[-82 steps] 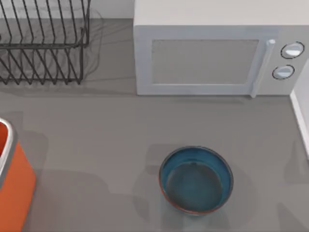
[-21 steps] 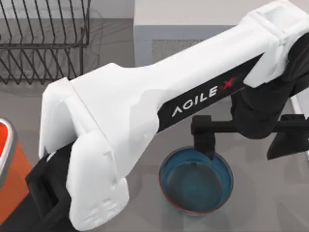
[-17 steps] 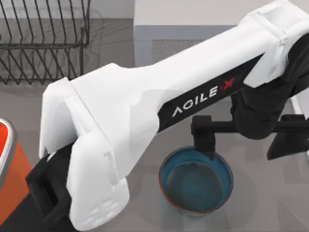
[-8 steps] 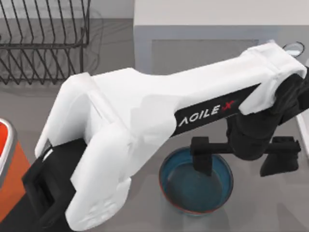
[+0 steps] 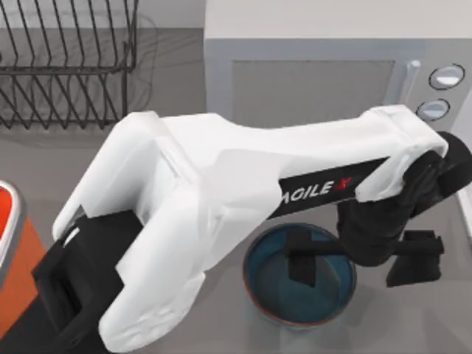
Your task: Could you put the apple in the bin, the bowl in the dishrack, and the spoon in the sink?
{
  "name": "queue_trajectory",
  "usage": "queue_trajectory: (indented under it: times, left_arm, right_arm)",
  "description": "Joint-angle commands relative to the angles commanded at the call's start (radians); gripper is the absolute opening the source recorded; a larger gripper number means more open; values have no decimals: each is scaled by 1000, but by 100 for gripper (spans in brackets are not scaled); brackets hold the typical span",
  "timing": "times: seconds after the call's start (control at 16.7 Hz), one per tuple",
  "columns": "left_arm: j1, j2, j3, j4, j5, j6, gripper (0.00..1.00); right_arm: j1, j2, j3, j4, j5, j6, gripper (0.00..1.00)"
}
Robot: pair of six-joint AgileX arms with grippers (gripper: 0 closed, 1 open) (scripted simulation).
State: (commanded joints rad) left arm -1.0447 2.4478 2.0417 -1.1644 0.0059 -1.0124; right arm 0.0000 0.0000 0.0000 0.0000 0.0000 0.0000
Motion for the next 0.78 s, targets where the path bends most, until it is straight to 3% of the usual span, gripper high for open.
queue_trajectory:
  times: [0.06,0.78]
  left_arm:
    - [0,0,0,0,0,0,100]
    - [0,0,0,0,0,0,10]
  right_arm:
    - [0,0,0,0,0,0,100]
    - [0,0,0,0,0,0,100]
